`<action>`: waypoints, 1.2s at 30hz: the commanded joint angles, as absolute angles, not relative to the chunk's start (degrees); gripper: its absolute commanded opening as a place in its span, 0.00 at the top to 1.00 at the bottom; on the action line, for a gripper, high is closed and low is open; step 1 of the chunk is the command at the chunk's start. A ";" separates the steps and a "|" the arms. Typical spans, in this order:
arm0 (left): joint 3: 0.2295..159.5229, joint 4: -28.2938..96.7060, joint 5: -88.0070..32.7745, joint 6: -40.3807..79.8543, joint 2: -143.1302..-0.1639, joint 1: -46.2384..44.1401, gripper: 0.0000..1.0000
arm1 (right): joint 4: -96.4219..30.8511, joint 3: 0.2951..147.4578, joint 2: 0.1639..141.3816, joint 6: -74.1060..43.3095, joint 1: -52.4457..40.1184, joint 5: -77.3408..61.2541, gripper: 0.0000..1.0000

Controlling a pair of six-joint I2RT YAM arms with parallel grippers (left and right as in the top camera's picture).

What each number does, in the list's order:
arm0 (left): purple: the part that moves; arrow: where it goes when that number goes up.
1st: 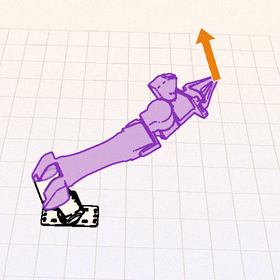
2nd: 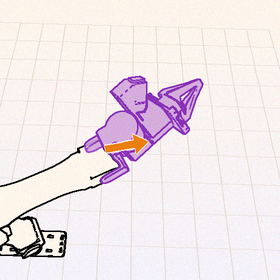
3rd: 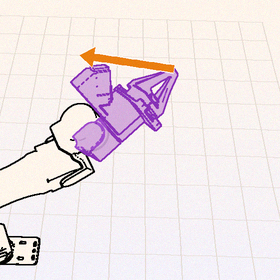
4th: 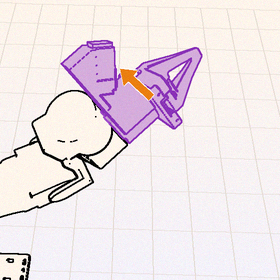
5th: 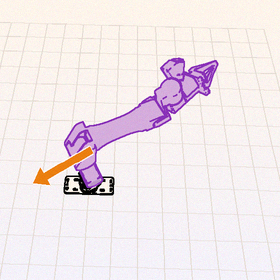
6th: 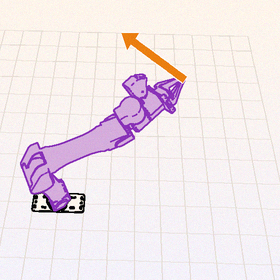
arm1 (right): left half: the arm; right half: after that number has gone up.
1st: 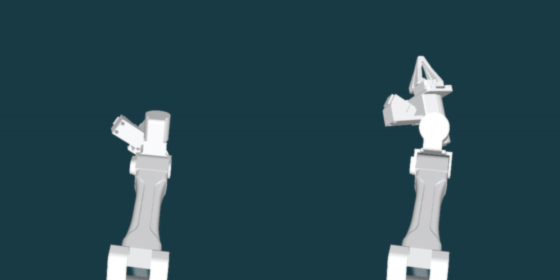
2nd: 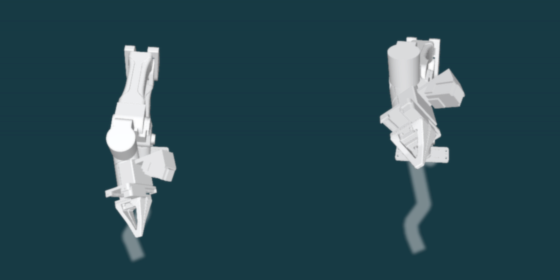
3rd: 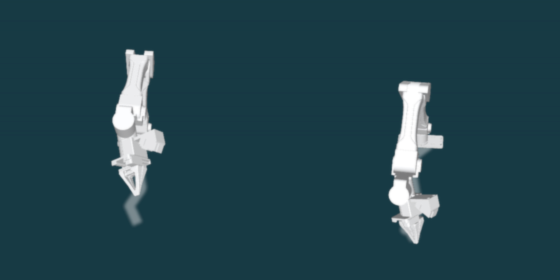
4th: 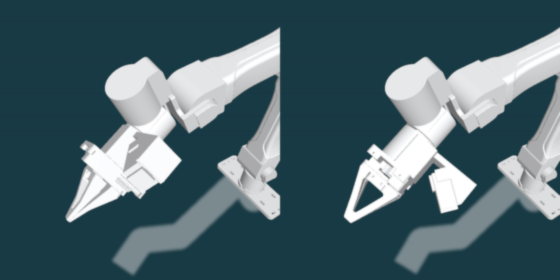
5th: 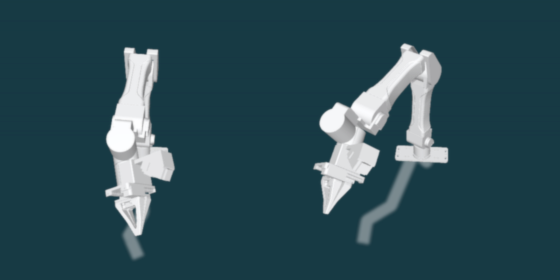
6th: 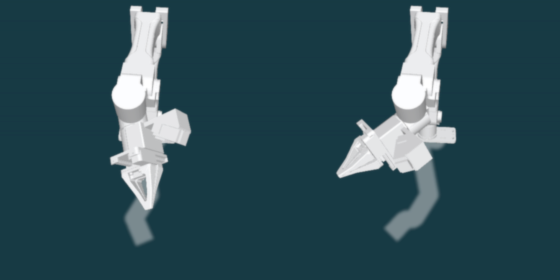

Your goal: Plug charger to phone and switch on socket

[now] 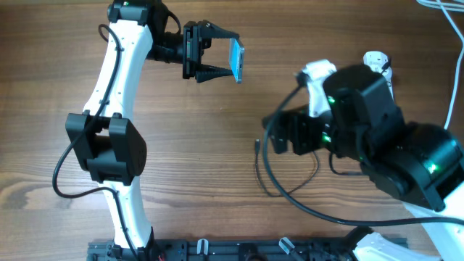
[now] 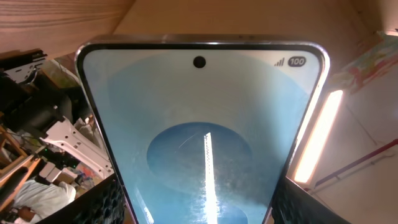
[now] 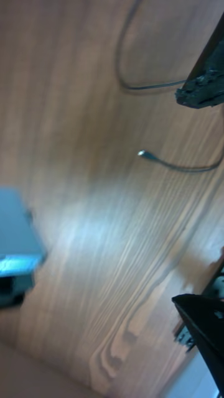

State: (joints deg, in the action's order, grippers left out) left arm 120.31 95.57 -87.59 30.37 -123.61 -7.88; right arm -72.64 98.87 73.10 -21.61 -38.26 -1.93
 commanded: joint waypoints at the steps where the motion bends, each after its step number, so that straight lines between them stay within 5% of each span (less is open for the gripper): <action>1: 121.51 95.59 -90.35 30.26 -121.38 -8.25 0.42 | -73.47 106.87 78.85 -24.73 -42.68 6.46 0.04; 17: 121.51 93.45 -90.19 30.28 -121.38 -8.27 0.43 | -67.33 116.60 94.19 -31.59 -45.54 17.47 0.06; 29: 121.51 93.56 -90.35 30.52 -121.38 -8.27 0.43 | -61.69 116.55 97.36 -31.48 -45.54 20.21 0.23; 36: 121.51 94.17 -90.35 30.52 -121.38 -8.25 0.43 | -61.04 116.55 98.80 -31.53 -45.52 22.57 0.41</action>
State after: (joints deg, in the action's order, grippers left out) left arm 120.31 93.93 -87.57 30.37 -123.61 -7.88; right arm -61.36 115.44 98.32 -31.42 -45.34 19.11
